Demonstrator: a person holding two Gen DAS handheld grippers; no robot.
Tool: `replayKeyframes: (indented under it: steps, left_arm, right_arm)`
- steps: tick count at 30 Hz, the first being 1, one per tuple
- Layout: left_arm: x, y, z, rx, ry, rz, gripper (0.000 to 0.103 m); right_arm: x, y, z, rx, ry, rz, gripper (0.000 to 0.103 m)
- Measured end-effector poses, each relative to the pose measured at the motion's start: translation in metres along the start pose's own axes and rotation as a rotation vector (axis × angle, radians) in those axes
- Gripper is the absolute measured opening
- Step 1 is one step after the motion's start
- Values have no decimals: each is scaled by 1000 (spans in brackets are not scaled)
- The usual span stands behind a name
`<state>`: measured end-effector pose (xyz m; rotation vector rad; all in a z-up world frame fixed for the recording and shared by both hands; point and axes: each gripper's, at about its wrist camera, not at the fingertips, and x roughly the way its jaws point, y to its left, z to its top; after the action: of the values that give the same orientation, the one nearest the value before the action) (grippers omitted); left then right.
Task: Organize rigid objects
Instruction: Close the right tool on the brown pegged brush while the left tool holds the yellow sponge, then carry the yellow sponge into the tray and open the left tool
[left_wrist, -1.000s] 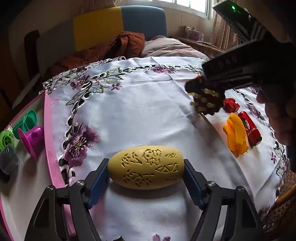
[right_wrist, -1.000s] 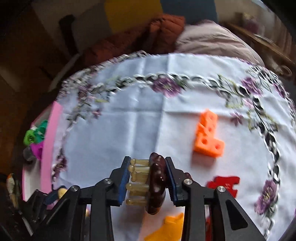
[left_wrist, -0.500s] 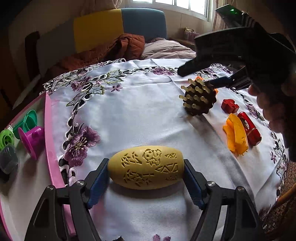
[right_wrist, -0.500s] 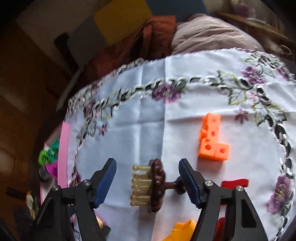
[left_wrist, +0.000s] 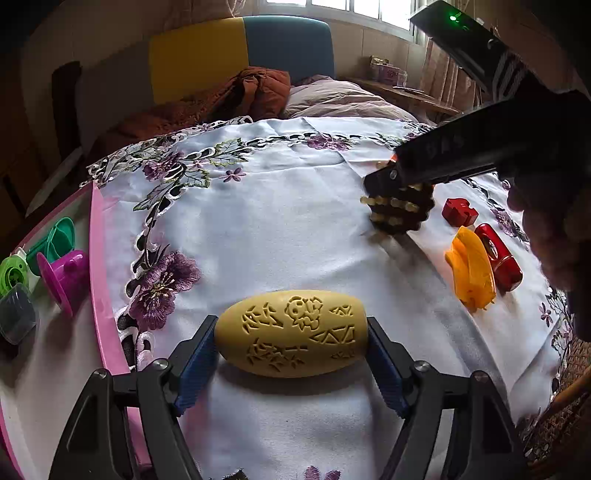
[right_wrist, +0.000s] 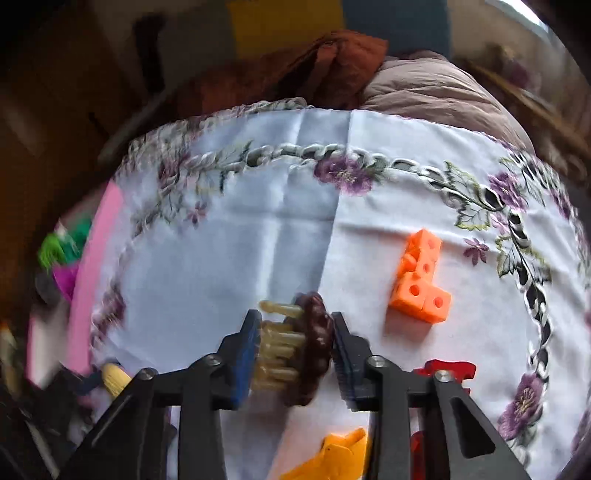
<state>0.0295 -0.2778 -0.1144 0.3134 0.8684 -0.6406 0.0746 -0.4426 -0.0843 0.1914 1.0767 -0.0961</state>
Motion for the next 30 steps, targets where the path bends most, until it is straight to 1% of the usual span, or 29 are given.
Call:
replayKeyframes:
  steps: [3, 6, 9, 13, 17, 20, 25, 30]
  left_arm:
    - [0, 0, 0, 0, -2, 2, 77]
    - [-1, 0, 1, 0, 0, 1, 77]
    - [-5, 2, 2, -10, 12, -15, 77]
    - [-23, 1, 5, -8, -30, -40, 77]
    - [-52, 9, 12, -38, -80, -73, 77]
    - [-68, 25, 16, -86, -95, -79, 77]
    - [-96, 73, 14, -194, -112, -43, 77]
    - [-114, 142, -5, -332, -66, 41, 77]
  right_arm:
    - [-1, 0, -1, -10, -5, 3, 36]
    - [0, -10, 1, 43, 5, 33, 37]
    - [-1, -12, 1, 62, 8, 43, 37]
    - [-1, -8, 1, 57, 5, 39, 37]
    - [-1, -4, 1, 33, -5, 24, 37]
    - [0, -1, 2, 17, -9, 14, 36]
    - [0, 2, 2, -6, -13, 0, 36]
    - [-1, 2, 2, -10, -15, -6, 36]
